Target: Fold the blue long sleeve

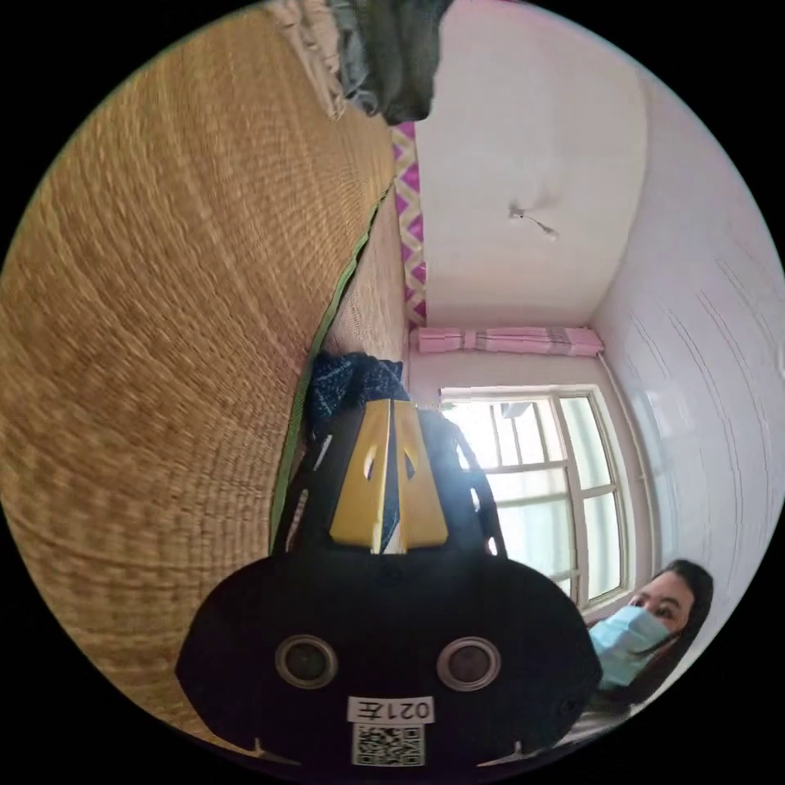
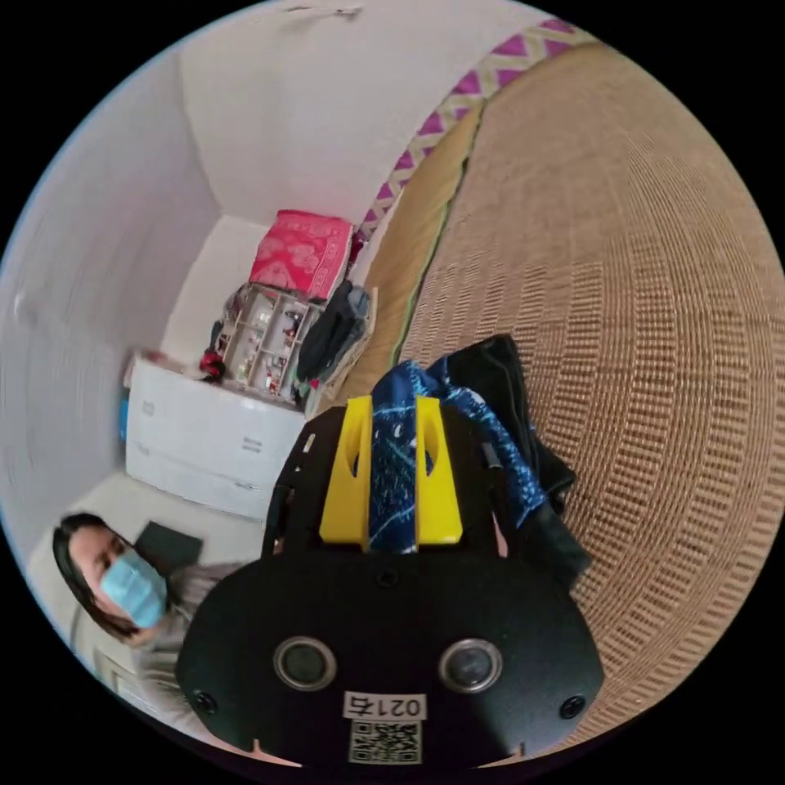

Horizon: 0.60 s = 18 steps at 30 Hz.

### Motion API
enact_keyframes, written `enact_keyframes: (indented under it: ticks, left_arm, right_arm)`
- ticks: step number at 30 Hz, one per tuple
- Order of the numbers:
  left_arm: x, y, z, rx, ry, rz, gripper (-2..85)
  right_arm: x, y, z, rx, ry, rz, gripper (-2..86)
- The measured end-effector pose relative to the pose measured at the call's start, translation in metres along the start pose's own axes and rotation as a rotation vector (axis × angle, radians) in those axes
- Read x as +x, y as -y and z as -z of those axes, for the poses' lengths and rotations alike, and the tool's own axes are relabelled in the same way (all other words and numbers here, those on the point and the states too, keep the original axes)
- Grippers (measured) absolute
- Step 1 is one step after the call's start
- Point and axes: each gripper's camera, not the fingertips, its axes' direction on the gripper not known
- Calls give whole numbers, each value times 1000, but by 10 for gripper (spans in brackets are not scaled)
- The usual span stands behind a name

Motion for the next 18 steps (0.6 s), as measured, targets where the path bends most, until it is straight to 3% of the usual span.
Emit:
enact_keyframes:
  ticks: [5, 11, 18]
  left_arm:
    - [31, -38, -24, -191, -29, -171, 68]
    - [37, -95, -73, -310, 131, -294, 108]
    - [15, -149, -120, -429, 138, -252, 144]
  right_arm:
    - [-114, -53, -65, -292, -169, 347, 64]
    - [-152, -101, -100, -256, -317, 381, 61]
    - [-192, -103, -95, -140, -390, 397, 10]
